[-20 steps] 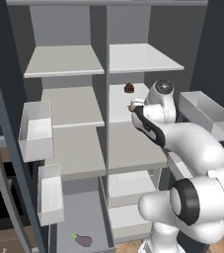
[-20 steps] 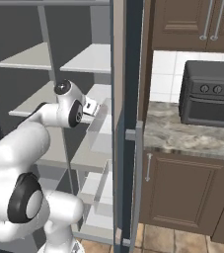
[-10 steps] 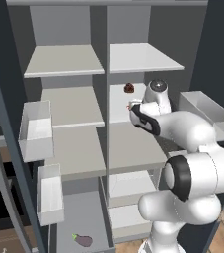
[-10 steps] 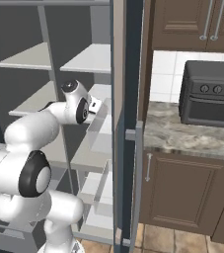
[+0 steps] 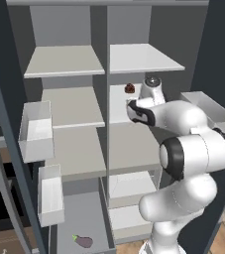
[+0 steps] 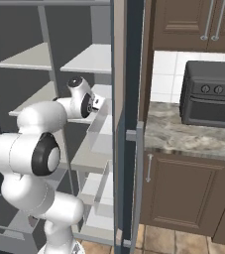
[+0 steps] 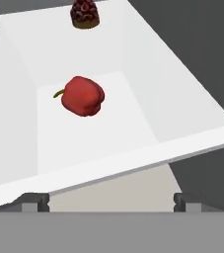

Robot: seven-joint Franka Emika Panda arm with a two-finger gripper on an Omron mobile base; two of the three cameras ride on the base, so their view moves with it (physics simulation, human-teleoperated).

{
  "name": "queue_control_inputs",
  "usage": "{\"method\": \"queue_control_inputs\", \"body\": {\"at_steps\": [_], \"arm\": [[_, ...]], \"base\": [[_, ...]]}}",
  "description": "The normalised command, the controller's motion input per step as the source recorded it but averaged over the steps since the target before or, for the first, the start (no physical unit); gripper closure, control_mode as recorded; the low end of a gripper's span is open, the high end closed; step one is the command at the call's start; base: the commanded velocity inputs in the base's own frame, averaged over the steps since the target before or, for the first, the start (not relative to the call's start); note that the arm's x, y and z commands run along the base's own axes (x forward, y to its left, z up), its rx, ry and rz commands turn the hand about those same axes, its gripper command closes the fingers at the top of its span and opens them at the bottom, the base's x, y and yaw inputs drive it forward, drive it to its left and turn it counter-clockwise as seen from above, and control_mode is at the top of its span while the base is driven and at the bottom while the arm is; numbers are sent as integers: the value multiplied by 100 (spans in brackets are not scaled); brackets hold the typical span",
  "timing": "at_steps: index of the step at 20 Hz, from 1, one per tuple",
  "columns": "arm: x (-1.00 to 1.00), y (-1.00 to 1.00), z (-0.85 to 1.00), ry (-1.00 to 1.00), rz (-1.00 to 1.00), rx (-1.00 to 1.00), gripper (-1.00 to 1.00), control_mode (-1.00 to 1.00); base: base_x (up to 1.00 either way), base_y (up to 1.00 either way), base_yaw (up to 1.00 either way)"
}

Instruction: Take the bell pepper and eggplant from the fridge shelf and place them in the freezer drawer to begin freezing them.

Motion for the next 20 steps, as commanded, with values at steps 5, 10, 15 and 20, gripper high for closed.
{"method": "queue_control_inputs", "body": {"at_steps": [5,10,15,20], "arm": [[42,0,-18,3,0,0,-100,-100],[37,0,-24,3,0,0,-100,-100],[45,0,-24,0,0,0,-100,-100],[39,0,-21,0,0,0,-100,-100]], "base": [[0,0,0],[0,0,0],[0,0,0],[0,0,0]]}}
